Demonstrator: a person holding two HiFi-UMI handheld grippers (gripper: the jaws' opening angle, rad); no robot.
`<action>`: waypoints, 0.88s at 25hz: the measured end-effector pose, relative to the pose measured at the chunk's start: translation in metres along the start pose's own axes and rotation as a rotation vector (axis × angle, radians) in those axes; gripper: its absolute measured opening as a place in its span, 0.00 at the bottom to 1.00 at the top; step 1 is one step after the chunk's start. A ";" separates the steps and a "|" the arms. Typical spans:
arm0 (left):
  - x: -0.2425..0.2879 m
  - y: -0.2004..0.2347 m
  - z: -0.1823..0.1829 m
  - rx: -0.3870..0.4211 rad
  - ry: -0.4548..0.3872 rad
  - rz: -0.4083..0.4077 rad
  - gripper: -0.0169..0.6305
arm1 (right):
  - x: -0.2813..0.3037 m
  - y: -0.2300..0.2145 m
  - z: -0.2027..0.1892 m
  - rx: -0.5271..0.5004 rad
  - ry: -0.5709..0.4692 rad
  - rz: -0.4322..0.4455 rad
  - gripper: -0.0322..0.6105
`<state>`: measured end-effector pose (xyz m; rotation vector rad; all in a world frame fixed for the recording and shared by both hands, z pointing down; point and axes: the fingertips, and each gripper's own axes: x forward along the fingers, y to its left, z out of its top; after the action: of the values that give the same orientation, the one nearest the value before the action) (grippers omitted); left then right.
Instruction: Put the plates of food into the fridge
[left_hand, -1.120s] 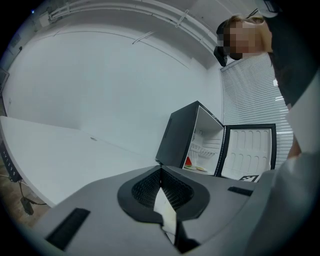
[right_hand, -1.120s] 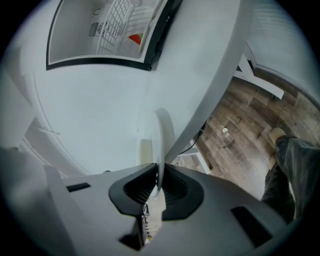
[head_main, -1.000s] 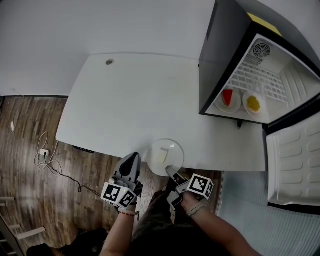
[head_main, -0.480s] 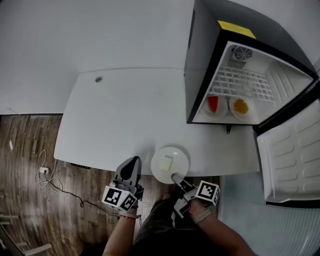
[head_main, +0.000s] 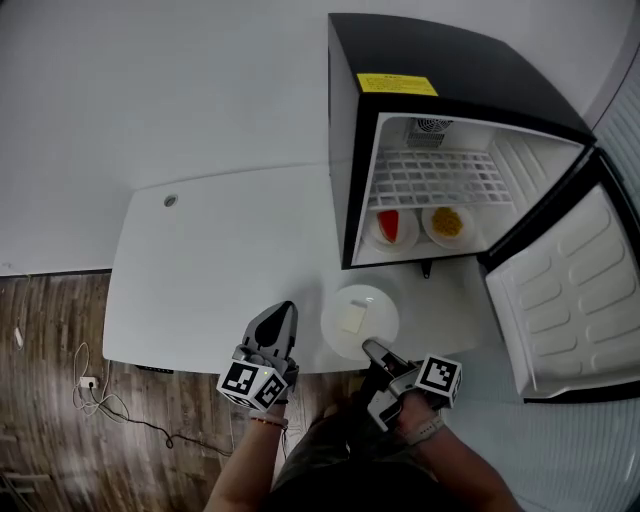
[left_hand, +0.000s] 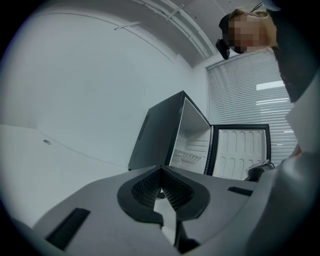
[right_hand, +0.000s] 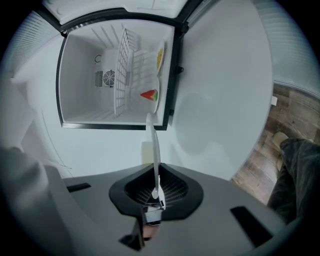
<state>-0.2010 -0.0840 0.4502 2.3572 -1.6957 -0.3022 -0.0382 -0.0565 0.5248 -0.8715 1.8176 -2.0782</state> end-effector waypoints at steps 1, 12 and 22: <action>0.010 -0.002 0.001 0.002 0.003 -0.010 0.04 | -0.002 0.008 0.008 -0.002 -0.010 0.005 0.08; 0.102 -0.010 0.049 0.029 -0.043 -0.075 0.04 | -0.008 0.108 0.102 -0.124 -0.064 0.074 0.08; 0.148 -0.007 0.091 0.031 -0.106 -0.067 0.04 | 0.022 0.149 0.167 -0.158 -0.104 0.105 0.08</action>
<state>-0.1755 -0.2274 0.3557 2.4648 -1.6803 -0.4222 0.0116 -0.2334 0.3957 -0.8839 1.9484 -1.8116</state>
